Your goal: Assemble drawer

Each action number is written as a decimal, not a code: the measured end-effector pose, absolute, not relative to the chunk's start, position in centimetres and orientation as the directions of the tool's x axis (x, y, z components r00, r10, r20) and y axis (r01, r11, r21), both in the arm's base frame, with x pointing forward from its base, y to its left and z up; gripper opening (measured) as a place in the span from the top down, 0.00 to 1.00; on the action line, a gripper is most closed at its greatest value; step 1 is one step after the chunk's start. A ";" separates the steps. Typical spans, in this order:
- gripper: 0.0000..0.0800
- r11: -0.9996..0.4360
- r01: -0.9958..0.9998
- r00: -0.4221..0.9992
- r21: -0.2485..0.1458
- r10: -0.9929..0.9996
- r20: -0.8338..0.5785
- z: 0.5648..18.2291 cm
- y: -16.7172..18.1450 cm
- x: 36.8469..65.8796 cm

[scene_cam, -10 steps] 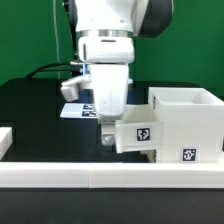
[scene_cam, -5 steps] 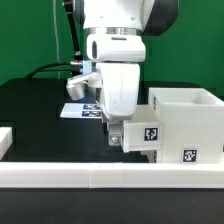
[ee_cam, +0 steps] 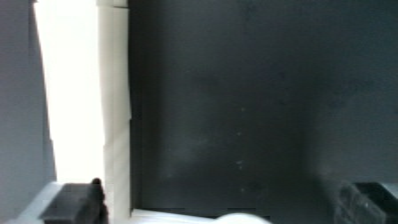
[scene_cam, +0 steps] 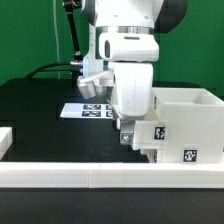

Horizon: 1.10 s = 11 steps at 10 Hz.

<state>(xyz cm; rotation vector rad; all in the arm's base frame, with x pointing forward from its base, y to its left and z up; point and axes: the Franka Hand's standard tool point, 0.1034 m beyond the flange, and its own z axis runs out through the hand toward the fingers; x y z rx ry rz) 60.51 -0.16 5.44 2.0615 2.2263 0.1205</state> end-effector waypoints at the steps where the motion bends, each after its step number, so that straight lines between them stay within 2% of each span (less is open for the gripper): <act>1: 0.19 0.075 0.989 -0.073 0.128 0.997 -0.027 5.5 0.1 60.5; 6: 0.19 0.065 0.993 -0.062 0.096 0.998 -0.031 5.3 0.1 60.4; 11: 0.19 0.065 0.993 -0.063 0.094 0.998 -0.030 5.1 -0.1 60.2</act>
Offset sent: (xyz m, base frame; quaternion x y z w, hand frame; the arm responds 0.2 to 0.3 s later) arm -0.0001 0.0291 -0.0022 0.0284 0.0219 -0.0167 0.9992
